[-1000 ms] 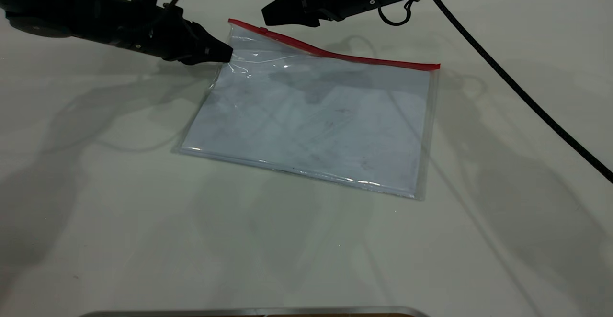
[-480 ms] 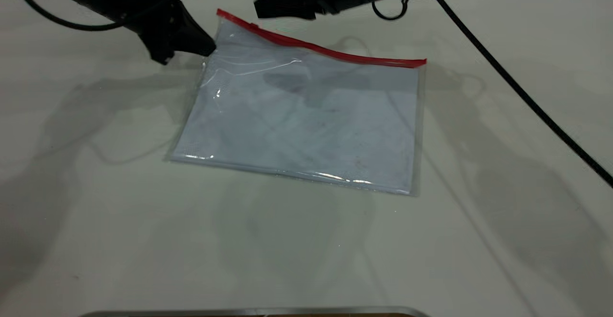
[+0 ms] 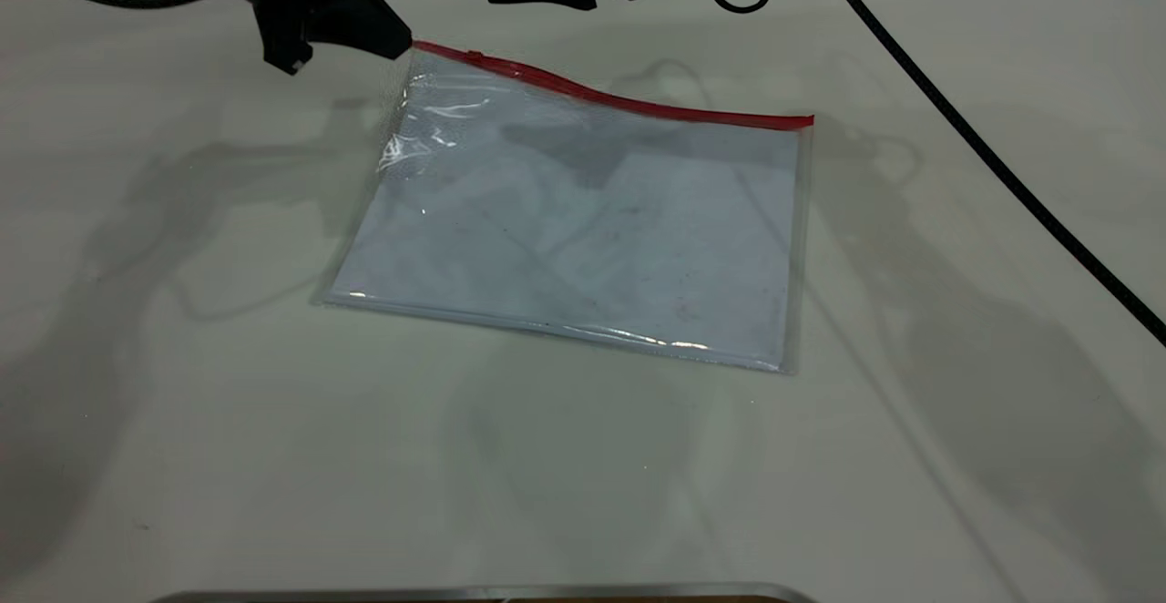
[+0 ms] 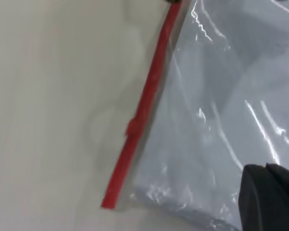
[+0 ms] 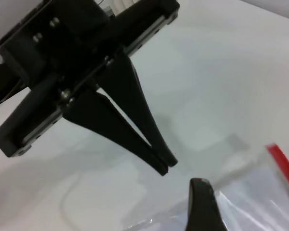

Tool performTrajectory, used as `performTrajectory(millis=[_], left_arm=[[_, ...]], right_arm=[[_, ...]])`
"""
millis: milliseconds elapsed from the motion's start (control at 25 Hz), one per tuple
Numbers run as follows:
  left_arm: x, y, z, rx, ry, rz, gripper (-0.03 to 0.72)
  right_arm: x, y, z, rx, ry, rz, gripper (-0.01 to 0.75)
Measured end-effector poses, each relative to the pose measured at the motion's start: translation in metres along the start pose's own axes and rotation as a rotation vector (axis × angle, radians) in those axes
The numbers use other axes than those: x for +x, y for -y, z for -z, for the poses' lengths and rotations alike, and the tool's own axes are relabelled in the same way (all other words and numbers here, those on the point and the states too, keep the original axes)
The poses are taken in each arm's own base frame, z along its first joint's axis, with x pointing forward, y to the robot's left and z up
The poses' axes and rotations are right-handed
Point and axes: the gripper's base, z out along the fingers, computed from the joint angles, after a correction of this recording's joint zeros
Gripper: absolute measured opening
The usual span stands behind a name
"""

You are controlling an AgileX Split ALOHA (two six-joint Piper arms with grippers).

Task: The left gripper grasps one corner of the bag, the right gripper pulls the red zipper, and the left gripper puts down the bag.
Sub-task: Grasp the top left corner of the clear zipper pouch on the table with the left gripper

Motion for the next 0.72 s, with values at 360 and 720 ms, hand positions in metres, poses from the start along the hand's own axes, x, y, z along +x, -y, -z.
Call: performTrajectory(millis=[360, 720], left_arm=[[0.001, -0.019, 0.004, -0.191, 0.062, 0.343, 0.029], [0.052, -0.016, 0.002, -0.146, 0.1, 0.771, 0.392]], right_arm=[[0.0, -0.001, 0.0, -0.007, 0.001, -0.001, 0.52], [0.004, -0.002, 0.0, -0.022, -0.048, 0.01, 0.52]])
